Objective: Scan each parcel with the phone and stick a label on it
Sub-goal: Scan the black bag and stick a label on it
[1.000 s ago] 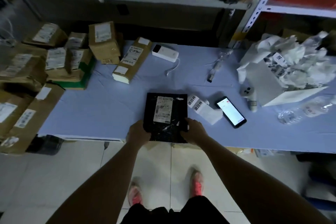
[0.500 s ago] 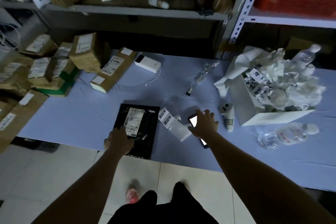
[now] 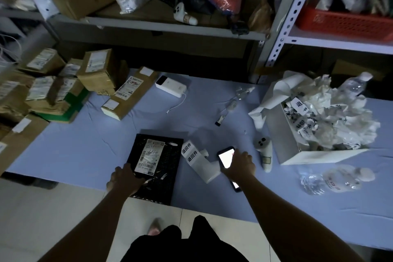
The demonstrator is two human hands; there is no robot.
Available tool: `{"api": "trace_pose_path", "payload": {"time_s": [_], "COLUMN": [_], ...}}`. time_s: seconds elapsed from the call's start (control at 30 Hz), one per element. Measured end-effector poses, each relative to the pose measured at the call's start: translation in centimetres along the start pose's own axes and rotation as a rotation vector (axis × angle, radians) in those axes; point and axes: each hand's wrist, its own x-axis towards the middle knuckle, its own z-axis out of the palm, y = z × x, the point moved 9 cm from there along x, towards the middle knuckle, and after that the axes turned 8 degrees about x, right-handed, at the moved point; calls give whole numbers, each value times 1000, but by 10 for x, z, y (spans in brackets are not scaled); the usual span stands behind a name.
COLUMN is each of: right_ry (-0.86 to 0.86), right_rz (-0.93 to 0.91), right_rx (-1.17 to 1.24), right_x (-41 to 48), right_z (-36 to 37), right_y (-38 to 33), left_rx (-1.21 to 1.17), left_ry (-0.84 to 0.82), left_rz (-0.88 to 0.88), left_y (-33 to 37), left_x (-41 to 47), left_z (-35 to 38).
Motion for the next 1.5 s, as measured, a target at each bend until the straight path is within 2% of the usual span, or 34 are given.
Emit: {"api": "trace_pose_path", "payload": {"time_s": [0.13, 0.33, 0.5, 0.67, 0.83, 0.97, 1.5], "right_ry": [14, 191, 323, 176, -35, -132, -94], "right_rz": [136, 259, 200, 42, -138, -206, -366], "right_rx": [74, 269, 416, 565, 256, -11, -138], "right_x": [0, -12, -28, -56, -85, -103, -101], "right_z": [-2, -26, -51, -23, 26, 51, 15], "right_y": [-1, -17, -59, -119, -162, -168, -183], "left_rx": [-125, -37, -176, -490, -779, -842, -830], "left_ry": [-7, 103, 26, 40, 106, 173, 310], "left_rz": [47, 28, 75, 162, 252, 262, 365], "left_y": [-9, -18, -22, -34, -49, -63, -53], "left_x": [15, 23, 38, 35, 34, 33, 20], "left_z": [5, 13, 23, 19, 4, -15, -58]}}
